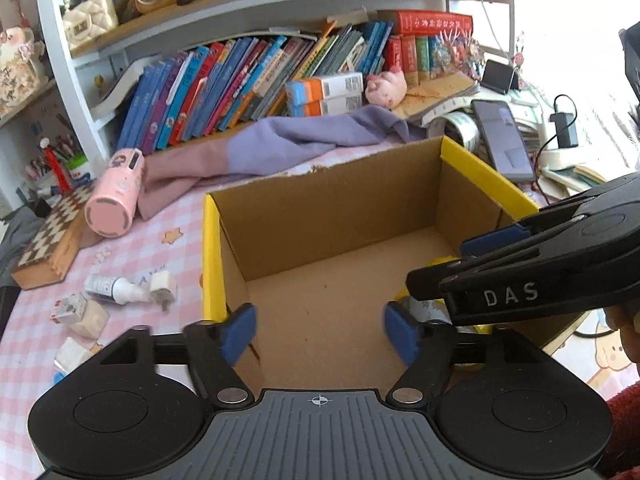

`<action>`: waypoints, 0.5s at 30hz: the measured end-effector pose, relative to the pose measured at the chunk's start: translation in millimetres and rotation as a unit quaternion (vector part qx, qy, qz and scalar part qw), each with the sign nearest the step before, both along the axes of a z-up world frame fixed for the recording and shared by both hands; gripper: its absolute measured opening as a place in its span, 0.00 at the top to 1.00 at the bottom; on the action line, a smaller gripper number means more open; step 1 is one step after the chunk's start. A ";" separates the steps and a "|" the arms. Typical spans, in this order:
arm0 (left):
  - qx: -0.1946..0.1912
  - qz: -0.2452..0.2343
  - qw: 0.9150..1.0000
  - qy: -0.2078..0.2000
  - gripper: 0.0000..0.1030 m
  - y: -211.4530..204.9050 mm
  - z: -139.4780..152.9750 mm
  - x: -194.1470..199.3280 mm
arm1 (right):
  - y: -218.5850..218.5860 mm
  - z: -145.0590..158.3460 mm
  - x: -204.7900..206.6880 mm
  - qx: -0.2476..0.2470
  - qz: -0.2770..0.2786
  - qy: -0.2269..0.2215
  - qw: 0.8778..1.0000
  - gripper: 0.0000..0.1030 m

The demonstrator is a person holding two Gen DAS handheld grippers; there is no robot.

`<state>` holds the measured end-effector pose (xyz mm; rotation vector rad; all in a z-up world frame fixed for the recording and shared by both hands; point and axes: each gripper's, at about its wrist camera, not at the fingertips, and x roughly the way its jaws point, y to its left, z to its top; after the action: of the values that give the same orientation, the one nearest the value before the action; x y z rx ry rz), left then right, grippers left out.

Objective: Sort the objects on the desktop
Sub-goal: 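Open both grippers to drop the tape roll and toy into the box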

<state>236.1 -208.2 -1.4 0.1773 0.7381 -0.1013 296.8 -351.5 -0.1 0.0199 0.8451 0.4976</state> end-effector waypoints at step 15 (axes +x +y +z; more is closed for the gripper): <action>0.010 0.004 0.999 -0.040 0.01 -6.7 16.5 -24.0 | -14.0 22.9 -19.9 0.005 -0.022 -0.062 0.998 0.32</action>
<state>212.1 -214.9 15.2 0.1966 0.6600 -0.0781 276.8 -365.5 22.8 0.0177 0.7189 0.4570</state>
